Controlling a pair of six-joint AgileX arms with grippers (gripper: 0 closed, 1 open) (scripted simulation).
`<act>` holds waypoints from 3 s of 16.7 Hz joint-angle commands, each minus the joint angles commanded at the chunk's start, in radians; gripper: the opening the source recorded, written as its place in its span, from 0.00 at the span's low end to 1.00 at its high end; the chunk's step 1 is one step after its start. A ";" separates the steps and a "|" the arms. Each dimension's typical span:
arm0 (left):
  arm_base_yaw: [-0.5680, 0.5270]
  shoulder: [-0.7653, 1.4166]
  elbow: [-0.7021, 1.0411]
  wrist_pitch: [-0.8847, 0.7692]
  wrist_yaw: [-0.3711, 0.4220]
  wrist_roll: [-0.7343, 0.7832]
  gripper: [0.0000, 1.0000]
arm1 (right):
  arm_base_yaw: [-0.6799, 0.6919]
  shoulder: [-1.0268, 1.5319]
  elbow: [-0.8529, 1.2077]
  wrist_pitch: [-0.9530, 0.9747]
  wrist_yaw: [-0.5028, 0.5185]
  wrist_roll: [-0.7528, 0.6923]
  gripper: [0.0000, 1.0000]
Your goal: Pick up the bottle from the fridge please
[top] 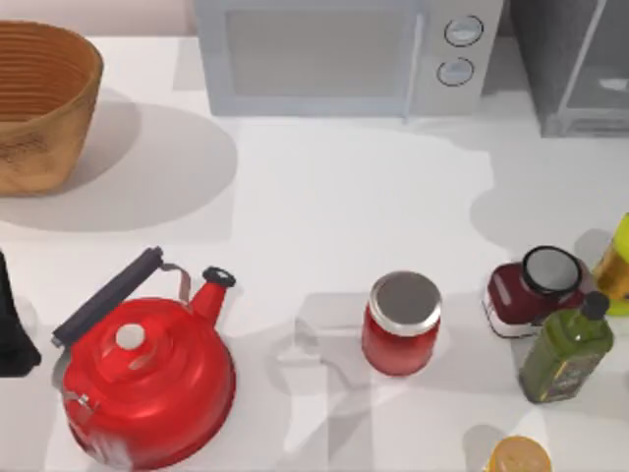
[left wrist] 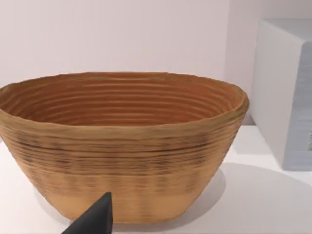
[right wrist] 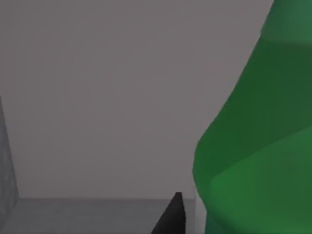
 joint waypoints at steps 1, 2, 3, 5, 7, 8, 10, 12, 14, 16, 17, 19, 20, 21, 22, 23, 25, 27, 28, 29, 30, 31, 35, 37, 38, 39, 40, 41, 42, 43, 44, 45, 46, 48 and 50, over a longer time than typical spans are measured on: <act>0.000 0.000 0.000 0.000 0.000 0.000 1.00 | -0.004 -0.012 -0.013 0.009 -0.003 0.000 0.00; 0.000 0.000 0.000 0.000 0.000 0.000 1.00 | -0.009 -0.033 -0.035 0.023 -0.007 0.000 0.00; 0.000 0.000 0.000 0.000 0.000 0.000 1.00 | -0.015 -0.062 -0.064 0.041 -0.011 0.000 0.00; 0.000 0.000 0.000 0.000 0.000 0.000 1.00 | -0.023 -0.114 -0.155 0.073 -0.024 0.000 0.00; 0.000 0.000 0.000 0.000 0.000 0.000 1.00 | -0.027 -0.165 -0.277 0.102 -0.038 0.000 0.00; 0.000 0.000 0.000 0.000 0.000 0.000 1.00 | -0.030 -0.191 -0.334 0.118 -0.044 0.000 0.00; 0.000 0.000 0.000 0.000 0.000 0.000 1.00 | -0.043 -0.245 -0.418 0.151 -0.054 0.001 0.00; 0.000 0.000 0.000 0.000 0.000 0.000 1.00 | -0.057 -0.281 -0.461 0.178 -0.061 0.001 0.00; 0.000 0.000 0.000 0.000 0.000 0.000 1.00 | -0.059 -0.284 -0.466 0.182 -0.063 0.002 0.00; 0.000 0.000 0.000 0.000 0.000 0.000 1.00 | -0.053 -0.278 -0.463 0.179 -0.062 0.003 0.00; 0.000 0.000 0.000 0.000 0.000 0.000 1.00 | -0.053 -0.278 -0.463 0.179 -0.062 0.003 0.00; 0.000 0.000 0.000 0.000 0.000 0.000 1.00 | -0.045 -0.295 -0.481 0.161 -0.056 0.003 0.00; 0.000 0.000 0.000 0.000 0.000 0.000 1.00 | -0.039 -0.318 -0.497 0.142 -0.049 0.002 0.00; 0.000 0.000 0.000 0.000 0.000 0.000 1.00 | -0.031 -0.352 -0.516 0.119 -0.042 0.001 0.00; 0.000 0.000 0.000 0.000 0.000 0.000 1.00 | -0.023 -0.395 -0.538 0.091 -0.034 0.000 0.00; 0.000 0.000 0.000 0.000 0.000 0.000 1.00 | -0.014 -0.449 -0.564 0.060 -0.025 -0.001 0.00; 0.000 0.000 0.000 0.000 0.000 0.000 1.00 | 0.005 -0.587 -0.623 -0.010 -0.005 -0.002 0.00; 0.000 0.000 0.000 0.000 0.000 0.000 1.00 | 0.028 -0.760 -0.694 -0.092 0.016 -0.002 0.00; 0.000 0.000 0.000 0.000 0.000 0.000 1.00 | 0.041 -0.857 -0.734 -0.138 0.027 -0.001 0.00; 0.000 0.000 0.000 0.000 0.000 0.000 1.00 | 0.054 -0.958 -0.776 -0.188 0.038 0.000 0.00; 0.000 0.000 0.000 0.000 0.000 0.000 1.00 | 0.067 -1.063 -0.820 -0.241 0.049 0.000 0.00; 0.000 0.000 0.000 0.000 0.000 0.000 1.00 | 0.080 -1.170 -0.865 -0.295 0.061 0.001 0.00; 0.000 0.000 0.000 0.000 0.000 0.000 1.00 | 0.133 -1.592 -1.046 -0.508 0.110 0.003 0.00; 0.000 0.000 0.000 0.000 0.000 0.000 1.00 | 0.161 -1.783 -1.130 -0.605 0.136 0.002 0.00; 0.000 0.000 0.000 0.000 0.000 0.000 1.00 | 0.175 -1.869 -1.170 -0.650 0.149 0.001 0.00; 0.000 0.000 0.000 0.000 0.000 0.000 1.00 | 0.189 -1.946 -1.206 -0.691 0.162 0.000 0.00; 0.000 0.000 0.000 0.000 0.000 0.000 1.00 | 0.203 -2.012 -1.238 -0.730 0.174 -0.001 0.00; 0.000 0.000 0.000 0.000 0.000 0.000 1.00 | 0.215 -2.069 -1.266 -0.764 0.184 -0.002 0.00; 0.000 0.000 0.000 0.000 0.000 0.000 1.00 | 0.227 -2.115 -1.291 -0.794 0.193 -0.003 0.00; 0.000 0.000 0.000 0.000 0.000 0.000 1.00 | 0.236 -2.151 -1.311 -0.818 0.201 -0.005 0.00; 0.000 0.000 0.000 0.000 0.000 0.000 1.00 | 0.242 -2.176 -1.326 -0.836 0.206 -0.006 0.00; 0.000 0.000 0.000 0.000 0.000 0.000 1.00 | 0.246 -2.191 -1.336 -0.846 0.209 -0.006 0.00; 0.000 0.000 0.000 0.000 0.000 0.000 1.00 | 0.247 -2.195 -1.338 -0.849 0.210 -0.007 0.00; 0.000 0.000 0.000 0.000 0.000 0.000 1.00 | 0.247 -2.195 -1.338 -0.849 0.210 -0.007 0.00; 0.000 0.000 0.000 0.000 0.000 0.000 1.00 | 0.244 -2.191 -1.337 -0.848 0.208 -0.005 0.00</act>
